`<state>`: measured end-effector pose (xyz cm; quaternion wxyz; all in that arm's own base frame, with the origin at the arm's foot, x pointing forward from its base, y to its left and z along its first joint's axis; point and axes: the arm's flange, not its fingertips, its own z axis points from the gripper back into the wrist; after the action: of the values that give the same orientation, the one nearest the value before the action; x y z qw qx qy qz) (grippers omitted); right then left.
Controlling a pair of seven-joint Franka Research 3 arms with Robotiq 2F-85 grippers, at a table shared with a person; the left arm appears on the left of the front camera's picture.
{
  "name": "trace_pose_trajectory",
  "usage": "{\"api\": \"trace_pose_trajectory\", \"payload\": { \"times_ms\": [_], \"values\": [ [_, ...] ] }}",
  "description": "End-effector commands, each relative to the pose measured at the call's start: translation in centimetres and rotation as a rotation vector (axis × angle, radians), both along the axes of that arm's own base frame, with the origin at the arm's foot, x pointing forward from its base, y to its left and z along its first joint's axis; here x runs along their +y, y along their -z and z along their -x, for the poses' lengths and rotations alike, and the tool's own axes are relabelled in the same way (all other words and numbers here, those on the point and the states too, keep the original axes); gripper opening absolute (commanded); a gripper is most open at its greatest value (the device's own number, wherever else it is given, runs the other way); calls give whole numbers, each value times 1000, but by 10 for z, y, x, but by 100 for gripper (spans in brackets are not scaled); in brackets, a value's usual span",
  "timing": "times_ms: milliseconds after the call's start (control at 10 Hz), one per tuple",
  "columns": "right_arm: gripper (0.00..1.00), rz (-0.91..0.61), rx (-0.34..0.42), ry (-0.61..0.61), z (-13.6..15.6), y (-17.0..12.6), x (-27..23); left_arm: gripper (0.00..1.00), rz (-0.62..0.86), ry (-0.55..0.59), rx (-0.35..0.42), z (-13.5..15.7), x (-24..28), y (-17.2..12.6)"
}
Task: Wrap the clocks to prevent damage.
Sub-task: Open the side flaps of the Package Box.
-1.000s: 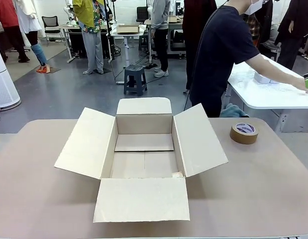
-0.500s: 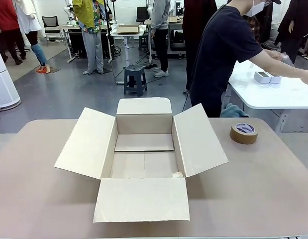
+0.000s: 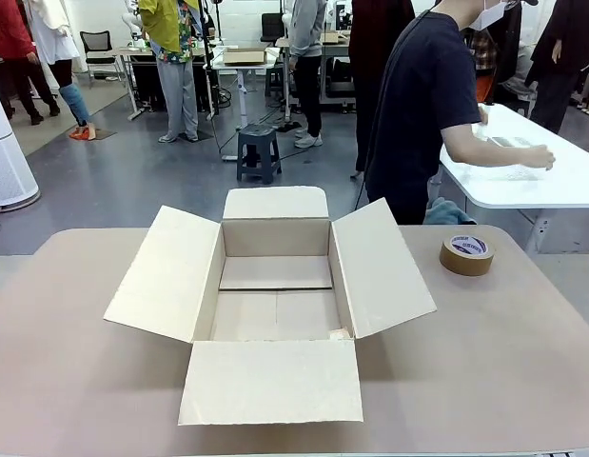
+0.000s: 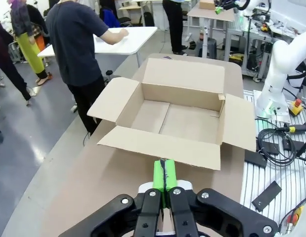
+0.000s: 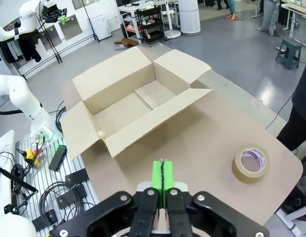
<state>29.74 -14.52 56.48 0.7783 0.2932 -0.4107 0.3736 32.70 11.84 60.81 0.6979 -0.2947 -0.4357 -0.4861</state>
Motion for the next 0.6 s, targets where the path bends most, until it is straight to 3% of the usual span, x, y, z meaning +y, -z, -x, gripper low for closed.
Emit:
{"api": "trace_pose_trajectory", "payload": {
  "times_ms": [0,300,500],
  "values": [
    [0,-8,-1,-4,-1,1,1,0,2,27,-4,0,-2,2],
    [1,1,0,3,0,0,0,0,2,4,2,1,-1,0],
    [1,48,33,136,-9,-38,58,0,-119,-53,37,0,-47,-37]
  ]
}}
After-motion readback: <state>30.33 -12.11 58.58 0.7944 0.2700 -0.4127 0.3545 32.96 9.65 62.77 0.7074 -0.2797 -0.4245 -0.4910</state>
